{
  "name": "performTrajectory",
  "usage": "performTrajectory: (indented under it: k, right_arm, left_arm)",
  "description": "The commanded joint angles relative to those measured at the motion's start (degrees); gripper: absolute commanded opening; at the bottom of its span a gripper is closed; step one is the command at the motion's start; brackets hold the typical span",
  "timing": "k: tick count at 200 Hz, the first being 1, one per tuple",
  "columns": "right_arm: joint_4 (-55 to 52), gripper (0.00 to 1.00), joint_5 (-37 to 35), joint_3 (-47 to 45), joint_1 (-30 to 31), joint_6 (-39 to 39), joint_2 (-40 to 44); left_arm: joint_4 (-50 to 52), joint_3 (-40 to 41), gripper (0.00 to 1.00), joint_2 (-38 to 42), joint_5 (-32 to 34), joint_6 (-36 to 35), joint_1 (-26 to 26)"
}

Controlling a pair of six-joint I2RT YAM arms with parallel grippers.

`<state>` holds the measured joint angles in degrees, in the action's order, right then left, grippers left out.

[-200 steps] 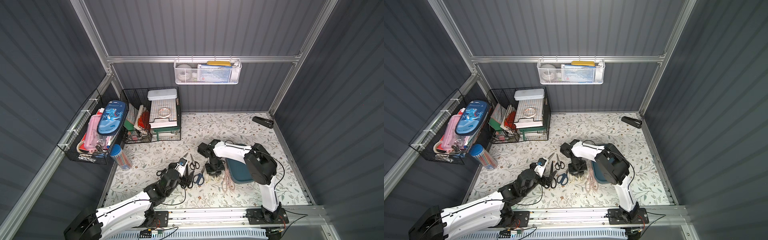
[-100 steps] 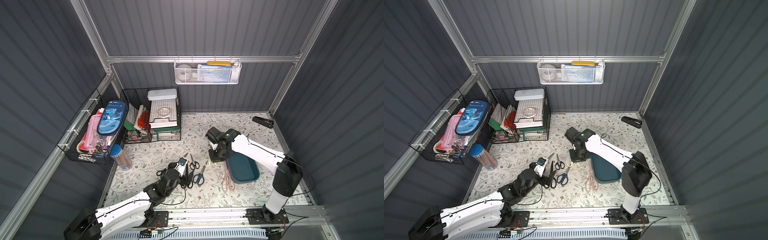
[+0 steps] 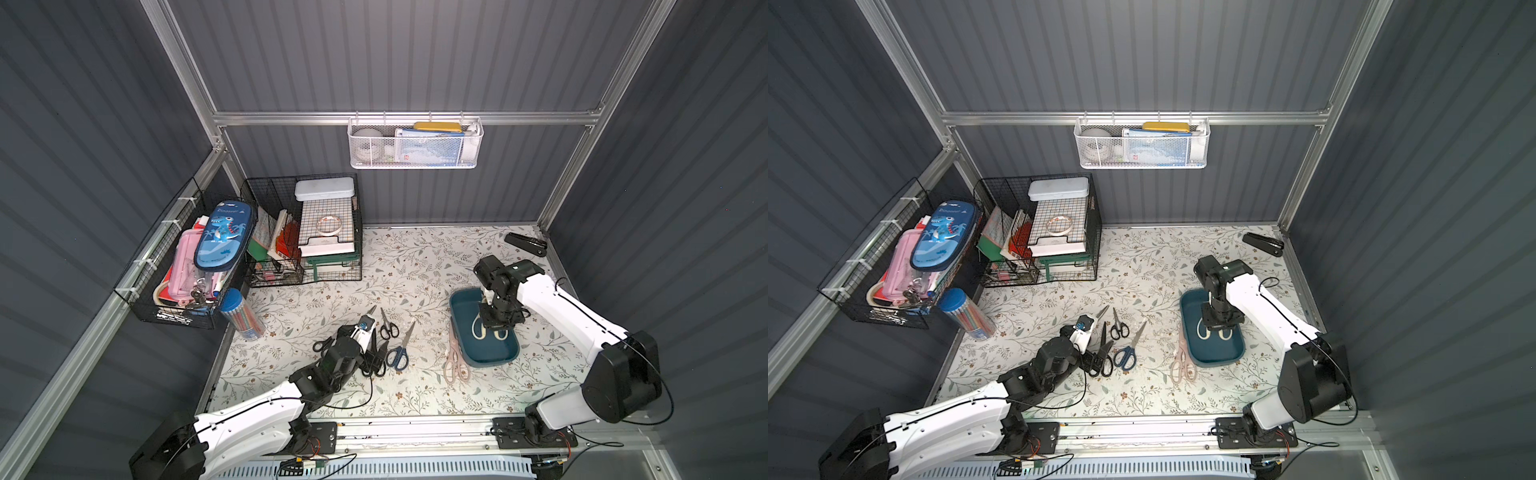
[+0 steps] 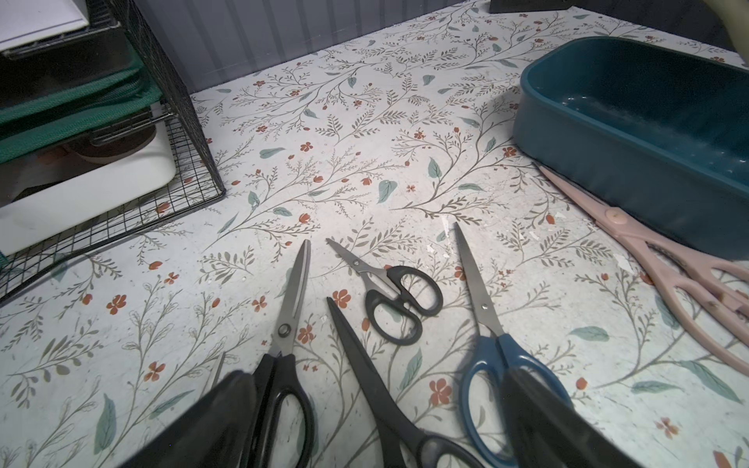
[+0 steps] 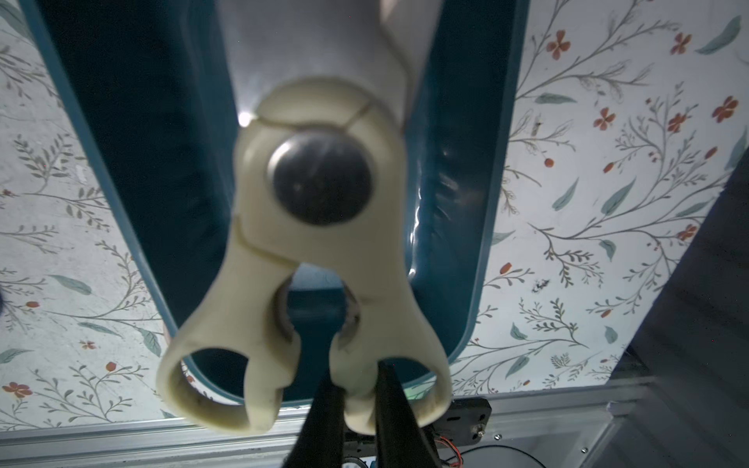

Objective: Put the scissors into the storage box
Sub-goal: Place the scissors in the storage box.

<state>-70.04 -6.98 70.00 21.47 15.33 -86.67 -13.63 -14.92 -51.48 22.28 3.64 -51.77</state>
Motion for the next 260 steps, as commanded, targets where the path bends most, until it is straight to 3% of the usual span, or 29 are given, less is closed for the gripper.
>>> performTrajectory:
  k: [1,57,78,108,152,168,189,230,260]
  right_arm:
    - [-0.90,0.00,-1.19,-0.33,-0.07,-0.86,-4.53]
    - [5.97,0.00,1.15,-2.32,1.54,-1.78,-11.65]
    - [7.25,0.00,1.46,-1.50,5.22,-3.39,-14.52]
    - [4.78,0.00,-2.90,1.19,10.52,-2.41,-20.52]
    - [6.31,0.00,-3.50,0.46,10.72,0.65,-21.13]
    - [5.70,0.22,-4.33,1.01,10.72,1.38,-20.14]
    - [4.99,0.38,-5.43,2.38,10.61,1.83,-17.92]
    - [1.98,0.39,-3.36,8.25,7.24,2.26,-12.93]
    - [7.12,0.35,8.92,8.41,8.70,0.52,-7.44]
  left_arm:
    - [0.36,-1.40,1.00,0.41,-0.37,0.56,0.00]
    - [0.57,-1.08,0.99,1.18,-0.05,0.49,0.01]
    - [0.56,-0.90,0.99,1.45,0.04,0.58,0.02]
    - [0.69,-0.85,0.99,1.74,0.22,0.58,0.00]
    - [0.72,-0.77,0.99,1.98,0.13,0.58,0.02]
    - [0.75,-0.73,0.99,2.09,0.04,0.56,0.00]
    - [0.94,-0.81,0.99,2.15,0.31,0.70,0.03]
    - [1.23,-0.86,0.99,2.40,0.68,0.93,0.01]
    - [1.30,-0.65,1.00,2.95,0.92,1.11,0.07]
